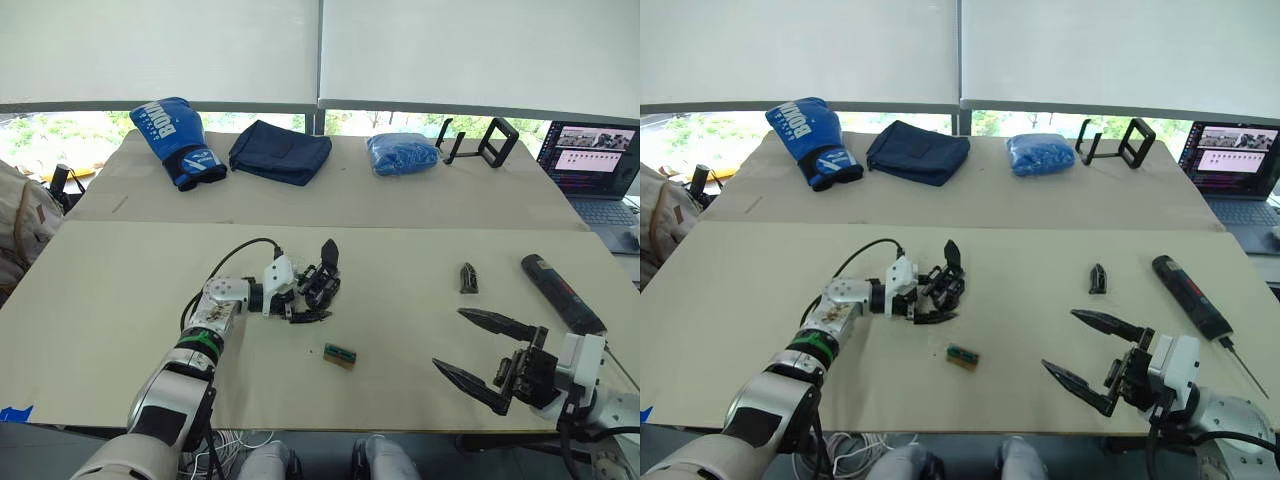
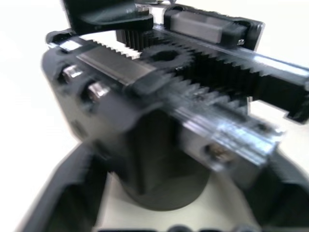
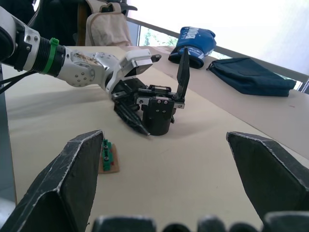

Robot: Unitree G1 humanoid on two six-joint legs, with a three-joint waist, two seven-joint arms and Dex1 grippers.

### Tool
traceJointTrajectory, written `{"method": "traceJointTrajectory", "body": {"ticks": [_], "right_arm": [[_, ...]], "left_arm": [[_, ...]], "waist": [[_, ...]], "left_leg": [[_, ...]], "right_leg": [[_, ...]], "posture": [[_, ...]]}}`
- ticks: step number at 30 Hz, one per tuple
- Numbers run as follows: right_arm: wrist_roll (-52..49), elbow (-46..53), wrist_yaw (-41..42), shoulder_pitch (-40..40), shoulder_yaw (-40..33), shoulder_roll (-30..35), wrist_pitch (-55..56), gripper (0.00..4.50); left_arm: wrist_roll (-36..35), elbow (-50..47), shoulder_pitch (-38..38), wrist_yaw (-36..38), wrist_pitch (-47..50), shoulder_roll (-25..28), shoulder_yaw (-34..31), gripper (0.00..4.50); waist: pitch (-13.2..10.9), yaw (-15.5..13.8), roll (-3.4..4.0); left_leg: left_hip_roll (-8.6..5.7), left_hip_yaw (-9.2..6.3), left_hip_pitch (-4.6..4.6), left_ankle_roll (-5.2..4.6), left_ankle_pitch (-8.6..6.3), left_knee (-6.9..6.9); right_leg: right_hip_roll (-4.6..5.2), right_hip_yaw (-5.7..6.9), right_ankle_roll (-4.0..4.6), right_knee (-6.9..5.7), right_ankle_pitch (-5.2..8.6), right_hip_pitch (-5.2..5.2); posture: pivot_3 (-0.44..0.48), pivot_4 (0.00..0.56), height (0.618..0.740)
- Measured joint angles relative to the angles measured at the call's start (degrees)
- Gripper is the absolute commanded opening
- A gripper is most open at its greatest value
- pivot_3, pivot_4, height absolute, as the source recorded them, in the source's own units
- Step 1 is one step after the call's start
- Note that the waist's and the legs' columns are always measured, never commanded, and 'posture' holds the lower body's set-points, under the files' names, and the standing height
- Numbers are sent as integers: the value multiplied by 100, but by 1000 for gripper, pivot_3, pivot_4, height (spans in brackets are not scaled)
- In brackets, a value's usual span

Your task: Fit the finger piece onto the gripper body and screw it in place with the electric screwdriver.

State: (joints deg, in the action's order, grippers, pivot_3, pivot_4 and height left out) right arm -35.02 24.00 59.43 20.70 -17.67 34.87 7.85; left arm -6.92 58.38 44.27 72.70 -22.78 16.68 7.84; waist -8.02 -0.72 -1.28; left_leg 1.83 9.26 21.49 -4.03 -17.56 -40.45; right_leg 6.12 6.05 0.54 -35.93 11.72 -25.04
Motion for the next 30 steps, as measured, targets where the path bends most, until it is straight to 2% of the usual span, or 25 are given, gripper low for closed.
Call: {"method": "traceJointTrajectory", "body": {"ticks": [3,7,11,16,22,30], "right_arm": [[2,20,-10,51,-10,-1,0,4500],[5,21,-16,84,-34,-6,3,4500],[22,19,-12,115,-44,-55,11,4500],[69,17,16,112,-42,-78,15,4500],[150,-32,66,71,-42,-78,53,4500],[237,-102,169,83,-41,-56,53,4500]], "left_arm": [[-84,-432,-195,21,413,10,-83,2355],[-113,-1646,-713,-183,1081,43,-42,2355],[-219,-3587,-1361,-987,2237,-25,-62,2355],[40,-4925,-1914,-1877,2923,-153,173,2355],[122,-5199,-2303,-2431,3296,-185,271,2355],[308,-5112,-2533,-2752,3078,-244,451,2355]], "waist": [[0,11,-1],[-1,6,-1],[-2,-6,1],[-2,-10,1],[-2,4,1],[-2,-36,1]], "left_leg": [[0,0,3,0,0,0],[0,-1,15,0,0,-1],[2,-23,36,-1,0,-36],[2,-25,36,-2,-1,-38],[3,-24,29,0,0,-37],[1,-24,35,-4,-2,-39]], "right_leg": [[0,-1,0,0,0,-4],[0,-3,-1,0,0,-10],[3,-17,-2,-6,1,-8],[-1,-22,-4,-5,1,-7],[-5,-25,-5,-8,2,-7],[4,-22,-4,-6,1,-6]], "posture": [[0,150,740],[0,150,740],[0,150,740],[0,150,740],[0,150,740],[0,150,740]]}}
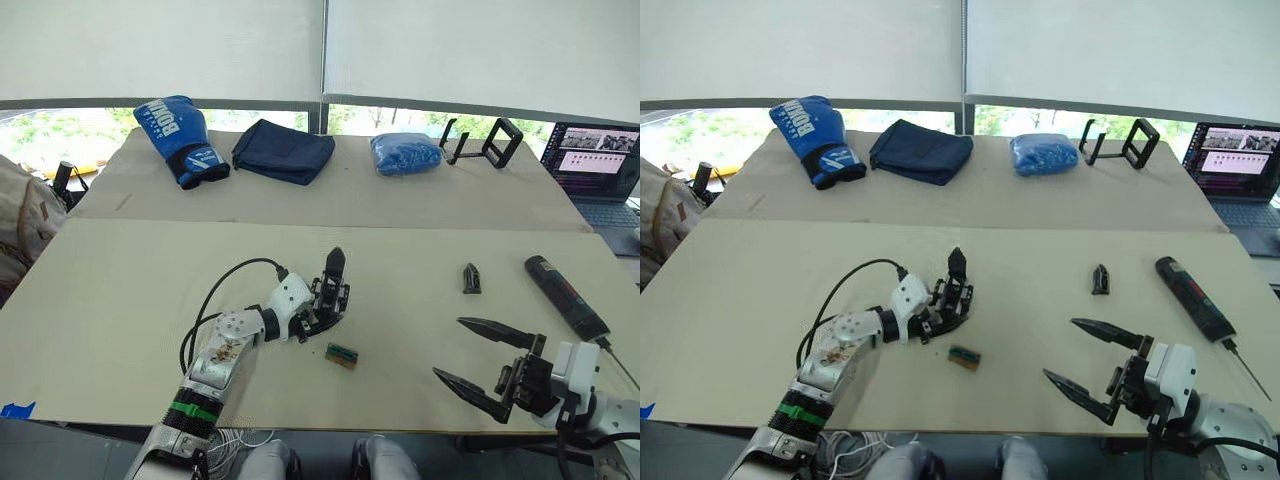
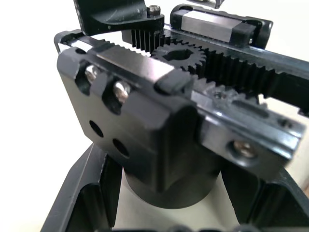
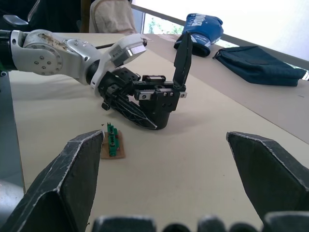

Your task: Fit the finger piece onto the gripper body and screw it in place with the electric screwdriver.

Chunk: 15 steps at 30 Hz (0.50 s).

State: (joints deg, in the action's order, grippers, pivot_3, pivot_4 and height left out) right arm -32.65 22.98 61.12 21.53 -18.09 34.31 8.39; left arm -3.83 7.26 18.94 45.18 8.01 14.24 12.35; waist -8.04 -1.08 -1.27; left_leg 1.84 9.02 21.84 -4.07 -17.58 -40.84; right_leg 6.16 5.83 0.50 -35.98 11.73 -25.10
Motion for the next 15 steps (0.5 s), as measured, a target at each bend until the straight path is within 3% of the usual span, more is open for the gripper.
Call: {"method": "traceJointTrajectory", "body": {"ticks": [15], "right_arm": [[0,87,-50,216,-1,-7,-2,4500]], "left_arm": [[44,138,-57,-51,-303,-139,153,2355]], "waist": [[3,-54,6]], "left_leg": [[0,0,-7,-10,-6,0]], "right_leg": [[5,2,0,1,0,7]], "posture": [[0,150,740]]}}
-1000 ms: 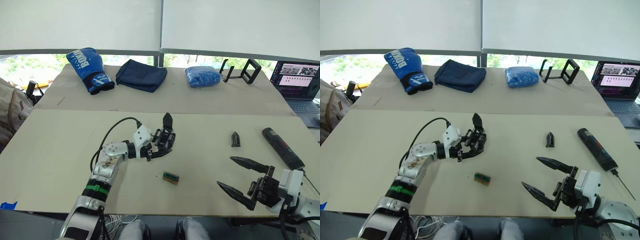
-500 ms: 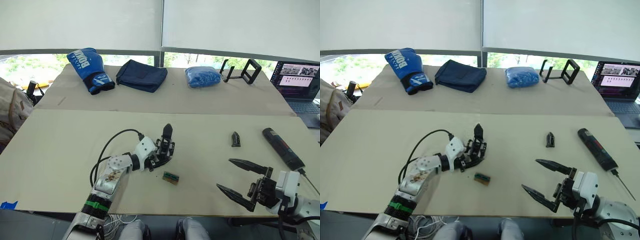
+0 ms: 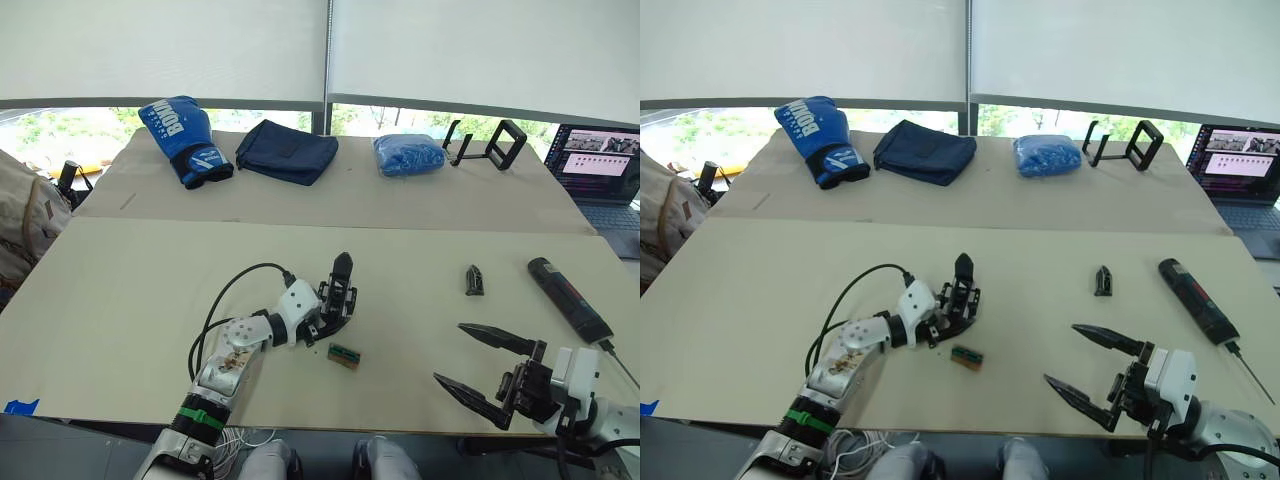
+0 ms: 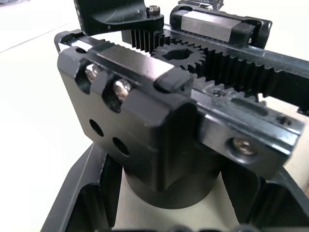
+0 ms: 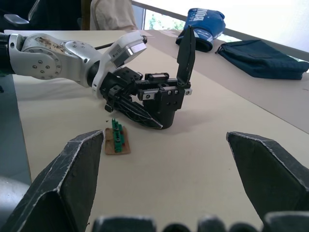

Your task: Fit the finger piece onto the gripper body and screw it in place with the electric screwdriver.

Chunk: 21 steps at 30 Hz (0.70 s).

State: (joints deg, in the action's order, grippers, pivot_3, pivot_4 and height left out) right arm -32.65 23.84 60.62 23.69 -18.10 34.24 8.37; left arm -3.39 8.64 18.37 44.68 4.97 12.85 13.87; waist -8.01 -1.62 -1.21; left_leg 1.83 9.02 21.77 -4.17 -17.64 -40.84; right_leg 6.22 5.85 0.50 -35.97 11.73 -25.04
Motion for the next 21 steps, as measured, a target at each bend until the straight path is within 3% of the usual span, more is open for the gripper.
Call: {"method": "traceJointTrajectory", "body": {"ticks": [17,21], "right_arm": [[-14,271,-112,163,-73,50,-16,4500],[-20,305,-120,181,-82,87,-58,4500]], "left_arm": [[-23,572,318,70,-236,-189,-5,2355],[-50,585,317,57,-239,-226,-20,4212]], "waist": [[6,-83,10],[6,-85,10]], "left_leg": [[-2,0,-9,-42,-24,-10],[-3,0,-9,-39,-23,-12]], "right_leg": [[9,2,-8,3,-6,13],[16,4,-8,3,-6,14]], "posture": [[0,150,740],[0,150,740]]}}
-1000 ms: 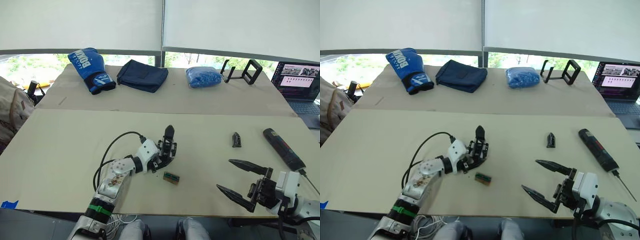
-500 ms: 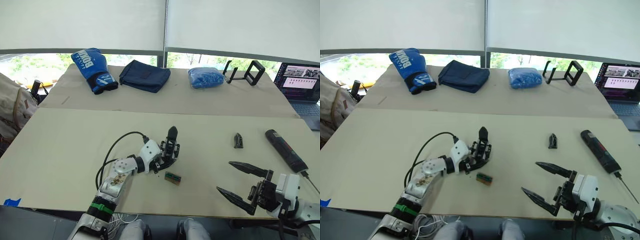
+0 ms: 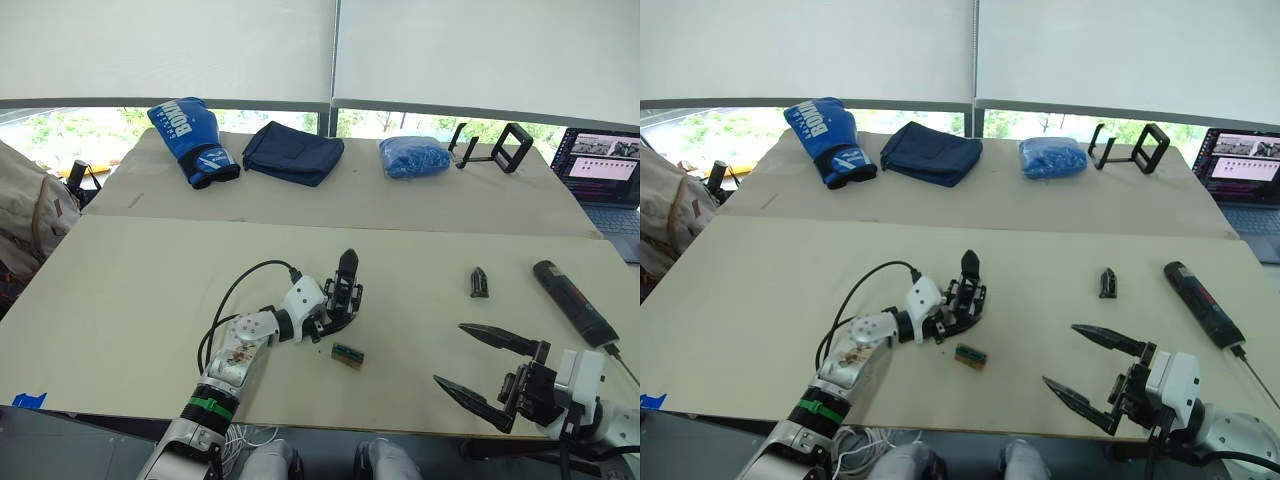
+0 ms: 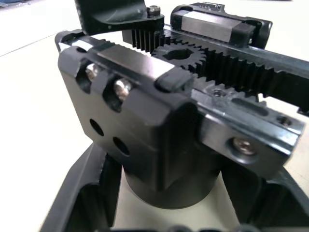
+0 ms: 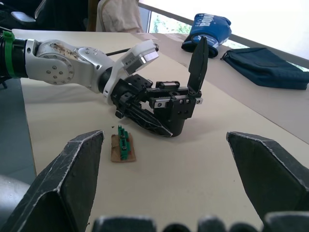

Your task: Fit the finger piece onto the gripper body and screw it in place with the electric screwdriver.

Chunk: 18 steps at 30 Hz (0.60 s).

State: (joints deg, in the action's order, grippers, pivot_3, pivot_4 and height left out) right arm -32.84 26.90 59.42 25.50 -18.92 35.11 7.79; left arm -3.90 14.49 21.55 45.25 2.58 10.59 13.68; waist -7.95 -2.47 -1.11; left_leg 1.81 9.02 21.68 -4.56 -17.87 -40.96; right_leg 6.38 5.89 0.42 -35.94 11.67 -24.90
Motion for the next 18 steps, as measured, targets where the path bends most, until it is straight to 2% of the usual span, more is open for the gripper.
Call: {"method": "traceJointTrajectory", "body": {"ticks": [1,8,13,18], "right_arm": [[-1,2,-1,5,-1,1,-4,4500],[-38,85,-60,135,-36,-10,-6,4500],[-177,166,-119,479,-305,-57,-6,4500],[-260,348,-362,915,-596,-373,-6,4500]], "left_arm": [[-21,0,-2,-1,12,-6,0,4409],[-109,-272,-229,111,-7,328,-38,4409],[-415,-481,-502,500,-44,961,-301,4409],[-687,-496,-696,900,-136,1669,-706,4409]], "waist": [[0,3,0],[1,49,2],[3,98,5],[6,148,12]], "left_leg": [[0,0,0,0,0,0],[4,0,-6,6,2,6],[9,0,-17,6,1,15],[13,0,-19,11,1,24]], "right_leg": [[2,-1,0,0,0,0],[5,-5,1,-1,0,-2],[5,-7,2,-3,2,-2],[7,-11,6,-5,9,-9]], "posture": [[0,150,740],[0,150,740],[0,150,740],[0,150,740]]}}
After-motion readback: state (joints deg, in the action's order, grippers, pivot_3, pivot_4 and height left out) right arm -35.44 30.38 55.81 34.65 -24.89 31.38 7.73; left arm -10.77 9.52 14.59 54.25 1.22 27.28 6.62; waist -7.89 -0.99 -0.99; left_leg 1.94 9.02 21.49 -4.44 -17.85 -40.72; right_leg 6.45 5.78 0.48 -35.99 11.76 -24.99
